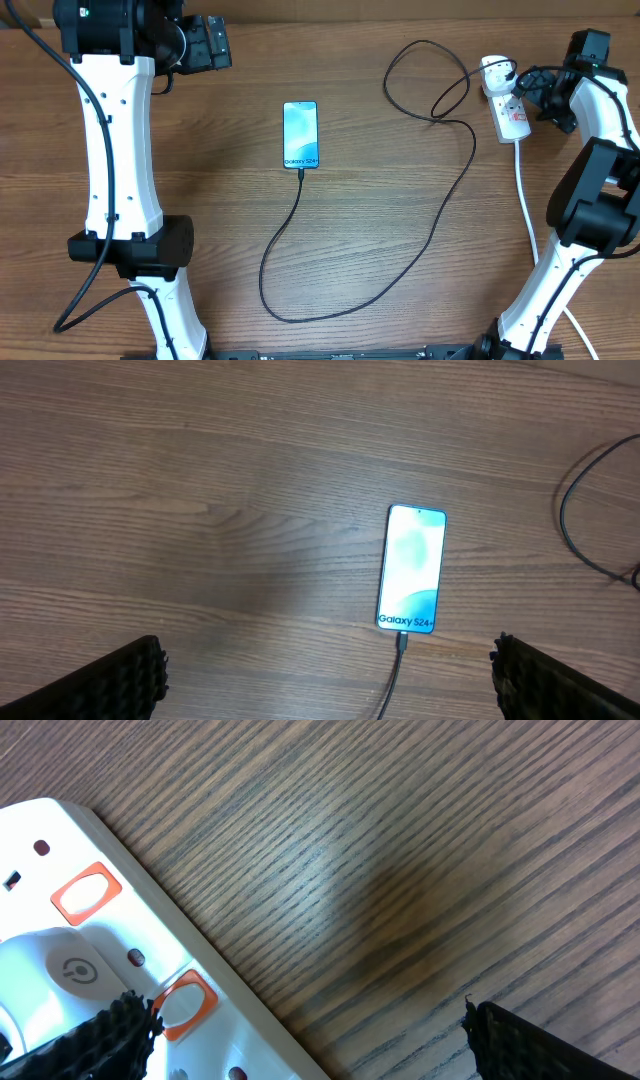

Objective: Plug charger to phone and switch on socket

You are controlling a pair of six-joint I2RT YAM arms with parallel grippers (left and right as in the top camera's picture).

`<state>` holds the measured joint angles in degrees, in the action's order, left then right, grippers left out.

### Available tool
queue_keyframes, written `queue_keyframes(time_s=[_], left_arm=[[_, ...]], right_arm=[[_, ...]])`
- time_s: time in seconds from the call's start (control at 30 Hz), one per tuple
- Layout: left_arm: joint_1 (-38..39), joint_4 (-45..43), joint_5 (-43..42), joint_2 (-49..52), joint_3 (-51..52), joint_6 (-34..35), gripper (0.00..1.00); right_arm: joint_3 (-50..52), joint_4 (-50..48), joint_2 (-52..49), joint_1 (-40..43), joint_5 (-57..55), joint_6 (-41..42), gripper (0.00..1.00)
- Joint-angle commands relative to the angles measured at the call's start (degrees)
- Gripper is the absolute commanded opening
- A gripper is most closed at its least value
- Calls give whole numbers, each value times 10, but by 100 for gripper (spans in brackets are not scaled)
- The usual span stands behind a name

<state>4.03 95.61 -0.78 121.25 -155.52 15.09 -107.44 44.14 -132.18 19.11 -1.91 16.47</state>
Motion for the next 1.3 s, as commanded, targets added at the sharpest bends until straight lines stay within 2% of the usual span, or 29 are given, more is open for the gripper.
queue_keyframes(time_s=[0.0,1.27], left_arm=[[5,0,8,4,-1,8,100],[5,0,8,4,-1,8,100]], right_arm=[[4,-5,-8,0,0,0,100],[3,16,-34,0,20,-5,100]])
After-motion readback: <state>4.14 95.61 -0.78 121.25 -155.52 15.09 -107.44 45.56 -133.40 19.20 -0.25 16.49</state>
